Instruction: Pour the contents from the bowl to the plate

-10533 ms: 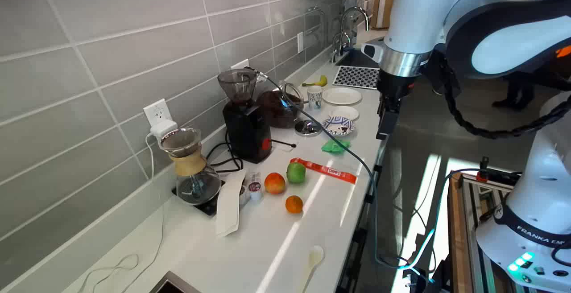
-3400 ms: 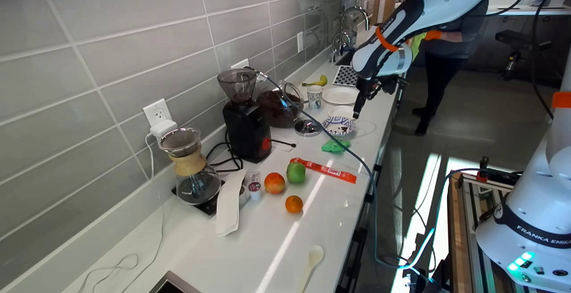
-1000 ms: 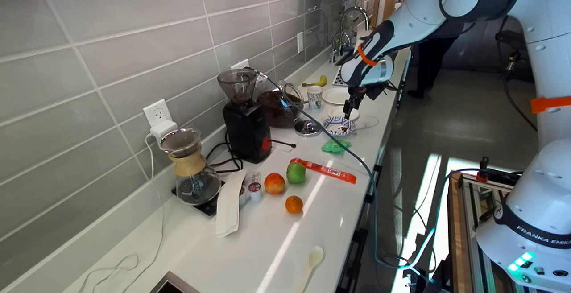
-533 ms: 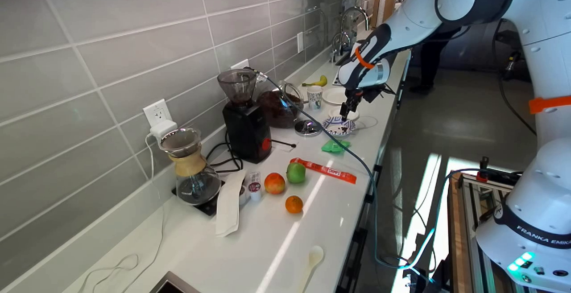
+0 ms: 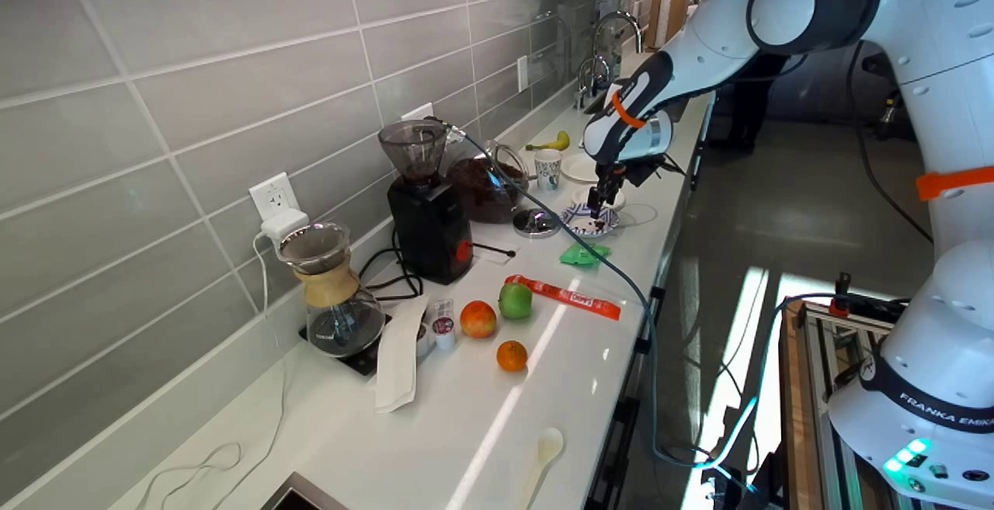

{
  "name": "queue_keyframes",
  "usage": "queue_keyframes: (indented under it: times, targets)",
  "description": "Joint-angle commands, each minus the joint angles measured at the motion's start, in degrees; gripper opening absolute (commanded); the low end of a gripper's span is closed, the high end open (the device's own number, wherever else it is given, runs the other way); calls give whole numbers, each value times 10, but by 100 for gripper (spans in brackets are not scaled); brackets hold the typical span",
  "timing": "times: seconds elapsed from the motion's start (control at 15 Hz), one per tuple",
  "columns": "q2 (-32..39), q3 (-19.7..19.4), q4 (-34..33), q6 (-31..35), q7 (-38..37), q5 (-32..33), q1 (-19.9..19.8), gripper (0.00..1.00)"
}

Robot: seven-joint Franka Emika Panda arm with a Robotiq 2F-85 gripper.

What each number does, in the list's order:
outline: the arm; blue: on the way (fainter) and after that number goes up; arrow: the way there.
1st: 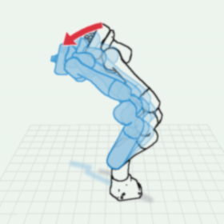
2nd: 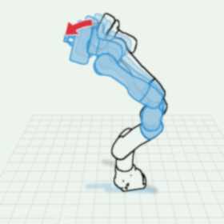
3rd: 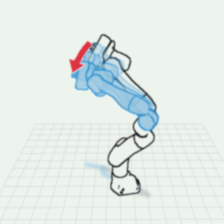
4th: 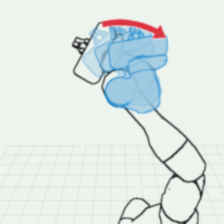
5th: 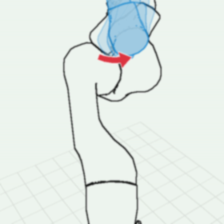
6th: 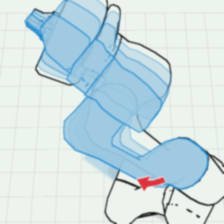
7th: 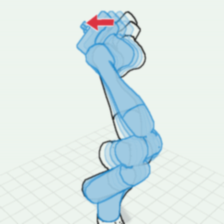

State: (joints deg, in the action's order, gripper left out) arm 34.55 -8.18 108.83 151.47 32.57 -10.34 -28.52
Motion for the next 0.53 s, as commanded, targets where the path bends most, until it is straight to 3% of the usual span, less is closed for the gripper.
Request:
queue_keyframes:
  times: [0.0,0.47]
  targets:
    - [17,13,-16,0,-18,11,-13,58]
    - [28,16,-26,-2,-28,13,-18,2]
